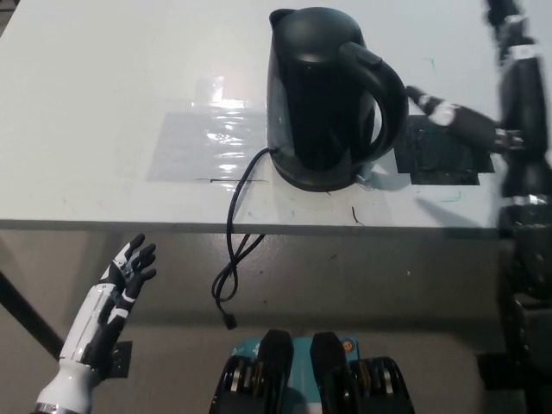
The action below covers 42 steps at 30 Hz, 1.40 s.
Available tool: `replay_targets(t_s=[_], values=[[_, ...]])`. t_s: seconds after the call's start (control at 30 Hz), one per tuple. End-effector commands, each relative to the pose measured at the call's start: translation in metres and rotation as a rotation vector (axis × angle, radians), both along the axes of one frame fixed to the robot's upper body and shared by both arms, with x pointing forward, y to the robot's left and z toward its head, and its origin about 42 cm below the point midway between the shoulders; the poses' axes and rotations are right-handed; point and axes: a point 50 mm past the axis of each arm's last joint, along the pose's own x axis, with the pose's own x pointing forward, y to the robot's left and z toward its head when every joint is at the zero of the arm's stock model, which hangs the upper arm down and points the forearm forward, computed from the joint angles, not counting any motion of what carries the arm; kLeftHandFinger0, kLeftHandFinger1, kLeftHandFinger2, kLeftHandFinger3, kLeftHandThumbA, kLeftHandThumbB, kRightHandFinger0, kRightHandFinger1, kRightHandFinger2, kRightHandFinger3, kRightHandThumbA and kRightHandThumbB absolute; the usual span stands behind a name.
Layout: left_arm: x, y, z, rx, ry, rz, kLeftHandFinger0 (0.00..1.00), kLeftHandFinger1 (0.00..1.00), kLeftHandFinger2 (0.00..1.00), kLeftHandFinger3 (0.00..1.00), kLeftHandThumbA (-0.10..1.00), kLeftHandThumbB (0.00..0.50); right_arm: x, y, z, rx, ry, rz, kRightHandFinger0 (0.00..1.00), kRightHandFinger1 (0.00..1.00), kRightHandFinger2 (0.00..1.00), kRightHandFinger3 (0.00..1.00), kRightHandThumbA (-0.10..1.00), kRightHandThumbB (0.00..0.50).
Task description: A kettle and its base are kept separately on the desk infront of the robot and the robot uses its right hand to lift the kettle by its handle and places it on its base to align it correctly.
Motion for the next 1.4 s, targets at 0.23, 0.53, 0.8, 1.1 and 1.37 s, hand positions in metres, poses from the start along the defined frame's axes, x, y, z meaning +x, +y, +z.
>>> replay_targets(t_s=[0.23,0.53,0.8,1.1,1.37], values=[[0.002,0.007,0.01,0.02,-0.057,-0.008,1.0,1.0,1.0,1.0,0.93,0.091,-0.11,-0.036,-0.031,-0.083,-0.166,-0.095,1.0,1.0,1.0,1.0,1.0,0.496],[0.001,0.006,0.01,0.036,-0.049,-0.006,1.0,1.0,1.0,1.0,0.95,0.111,-0.132,-0.052,-0.107,-0.089,0.066,-0.088,1.0,1.0,1.0,1.0,1.0,0.5],[0.0,0.008,0.008,0.045,-0.048,-0.002,1.0,1.0,1.0,1.0,0.99,0.118,-0.124,-0.052,-0.159,-0.049,0.233,-0.049,1.0,1.0,1.0,1.0,1.0,0.45],[0.003,0.007,0.006,0.001,-0.057,-0.005,1.0,1.0,1.0,1.0,1.0,0.054,-0.113,-0.048,-0.182,-0.059,0.329,0.001,1.0,1.0,1.0,1.0,1.0,0.43],[0.005,0.009,0.004,-0.006,-0.066,0.0,1.0,1.0,1.0,1.0,1.0,0.017,-0.133,-0.04,-0.204,0.037,0.419,0.086,1.0,1.0,1.0,1.0,1.0,0.428]])
